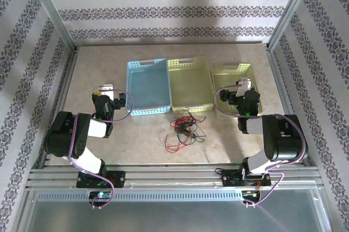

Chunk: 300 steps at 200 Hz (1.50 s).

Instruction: Untangle the cables

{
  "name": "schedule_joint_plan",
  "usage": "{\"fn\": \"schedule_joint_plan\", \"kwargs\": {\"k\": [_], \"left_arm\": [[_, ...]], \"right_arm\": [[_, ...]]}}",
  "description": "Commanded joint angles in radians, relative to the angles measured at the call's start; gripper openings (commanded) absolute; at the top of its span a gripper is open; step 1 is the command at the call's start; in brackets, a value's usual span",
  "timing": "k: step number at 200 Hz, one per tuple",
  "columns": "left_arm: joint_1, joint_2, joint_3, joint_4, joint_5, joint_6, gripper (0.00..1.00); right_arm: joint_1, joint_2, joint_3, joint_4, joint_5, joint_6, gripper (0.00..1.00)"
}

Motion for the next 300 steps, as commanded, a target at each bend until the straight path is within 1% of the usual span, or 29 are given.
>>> {"fn": "schedule_joint_plan", "kwargs": {"k": [1,107,125,149,169,209,216,226,230,236,252,257,263,271,281,285,293,300], "left_arm": [[-0.010,0.005,0.017,0.004,0.001,0.013,0.99],[-0.007,0.005,0.017,0.003,0.001,0.012,0.99],[0.000,0.005,0.021,-0.004,-0.030,-0.010,0.99],[0.013,0.003,0.026,-0.018,-0.017,-0.022,0.99],[0.013,0.002,0.025,-0.018,-0.015,-0.022,0.99],[0.013,-0.001,0.028,-0.033,-0.016,-0.023,0.99],[0.013,-0.008,0.032,-0.033,-0.027,-0.018,0.99],[0.013,-0.057,0.048,-0.117,-0.012,-0.019,0.99],[0.008,-0.074,0.056,-0.125,-0.033,-0.010,0.99],[-0.004,-0.120,0.078,-0.217,-0.083,-0.018,0.99],[-0.002,-0.244,0.207,-0.605,-0.213,-0.131,0.99],[-0.004,-0.265,0.226,-0.665,-0.245,-0.137,0.99],[-0.008,-0.287,0.230,-0.699,-0.285,-0.152,0.99],[-0.014,-0.323,0.205,-0.688,-0.337,-0.178,0.99],[-0.025,-0.376,0.182,-0.703,-0.392,-0.236,0.99],[-0.029,-0.400,0.188,-0.740,-0.395,-0.264,0.99],[-0.043,-0.436,0.226,-0.874,-0.371,-0.306,0.99],[-0.076,-0.457,0.267,-0.988,-0.371,-0.341,0.99]], "right_arm": [[-0.006,0.009,-0.006,0.034,-0.036,0.014,0.98],[-0.004,0.010,-0.006,0.034,-0.034,0.014,0.98],[-0.004,0.009,-0.004,0.034,-0.034,0.015,0.98],[-0.006,0.010,-0.005,0.034,-0.034,0.019,0.98],[-0.006,0.009,-0.006,0.034,-0.003,0.029,0.98],[-0.006,0.007,-0.001,0.022,0.002,0.028,0.98],[-0.006,-0.001,0.003,0.014,0.030,0.042,0.98],[-0.004,-0.061,0.013,-0.060,0.116,0.064,0.98],[-0.002,-0.093,0.018,-0.099,0.133,0.070,0.98],[-0.002,-0.155,0.034,-0.191,0.157,0.083,0.98],[-0.003,-0.317,0.118,-0.535,0.200,0.156,0.98],[-0.001,-0.354,0.153,-0.647,0.213,0.195,0.98],[0.002,-0.384,0.194,-0.757,0.224,0.243,0.98],[0.010,-0.422,0.219,-0.847,0.214,0.292,0.98],[0.032,-0.475,0.216,-0.894,0.159,0.342,0.98],[0.047,-0.498,0.211,-0.907,0.137,0.355,0.98],[0.095,-0.535,0.210,-0.950,0.084,0.356,0.98],[0.159,-0.564,0.226,-1.021,0.077,0.351,0.98]]}}
